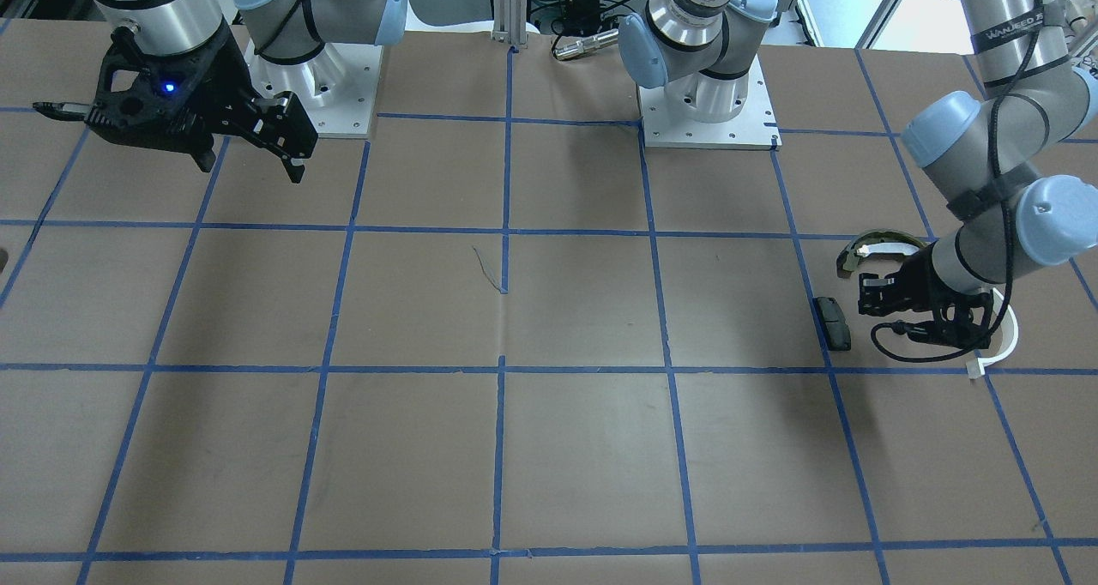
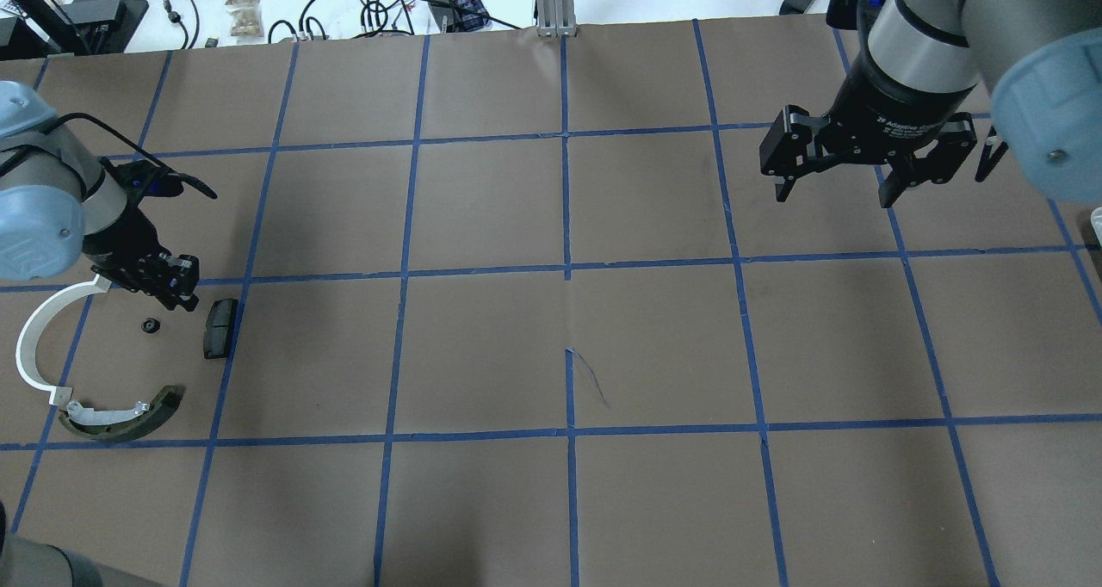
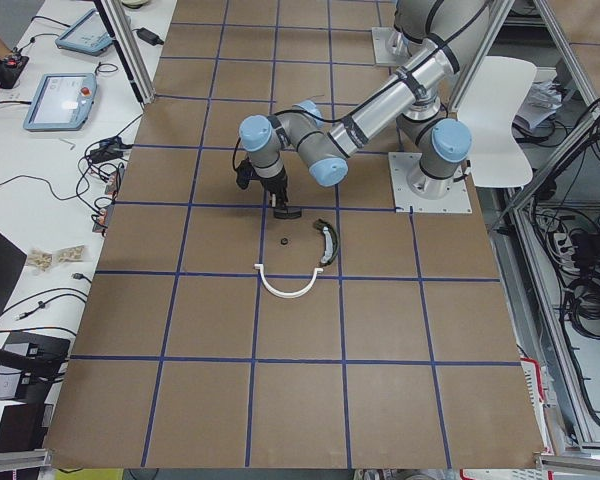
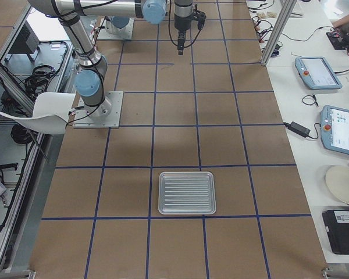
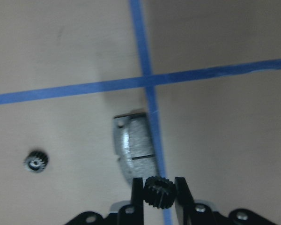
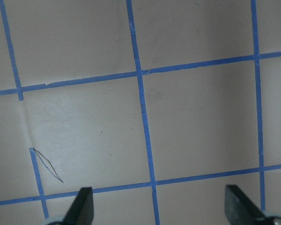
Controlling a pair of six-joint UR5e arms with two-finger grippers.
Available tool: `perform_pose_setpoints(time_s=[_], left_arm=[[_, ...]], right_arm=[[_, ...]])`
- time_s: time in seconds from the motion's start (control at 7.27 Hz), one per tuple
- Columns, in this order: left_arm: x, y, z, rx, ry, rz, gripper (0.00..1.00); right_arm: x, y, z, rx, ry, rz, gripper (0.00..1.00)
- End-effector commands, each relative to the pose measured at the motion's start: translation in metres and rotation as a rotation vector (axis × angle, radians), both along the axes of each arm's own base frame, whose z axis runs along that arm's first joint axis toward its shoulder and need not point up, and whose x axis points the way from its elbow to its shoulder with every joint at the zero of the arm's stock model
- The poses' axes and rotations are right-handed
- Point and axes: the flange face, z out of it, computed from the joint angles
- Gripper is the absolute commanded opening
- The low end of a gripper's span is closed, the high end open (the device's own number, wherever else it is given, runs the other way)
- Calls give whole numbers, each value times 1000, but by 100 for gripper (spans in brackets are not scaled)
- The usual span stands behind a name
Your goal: Place bearing gear from tray to pile
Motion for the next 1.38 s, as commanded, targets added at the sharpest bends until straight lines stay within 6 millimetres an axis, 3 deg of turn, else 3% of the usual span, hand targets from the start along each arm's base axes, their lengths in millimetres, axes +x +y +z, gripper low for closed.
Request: perform_pose_setpoints(time_s=[0.0,0.28,0.41,0.83,0.96,1.24], left_arm=[[18,4,-14,-60,-31,-9,16],[27,1,-12,-84,-47,-2,52],[26,3,-16,-79,-41,-1,98],[26,3,-12,-84,-48,0,100],[28,0,-2,-98,-60,3,100],[16,-7,39,-123,-58,11,100]], right_arm=[[-3,-1,-2,10,-27,-2,100],[1,2,-2,14,-40,-1,100],[1,2,-2,14,-39,-2,100],[1,4,-9,17,-41,-1,100],[1,4,-8,16,-39,-1,100],[1,5,-8,17,-39,0,100]])
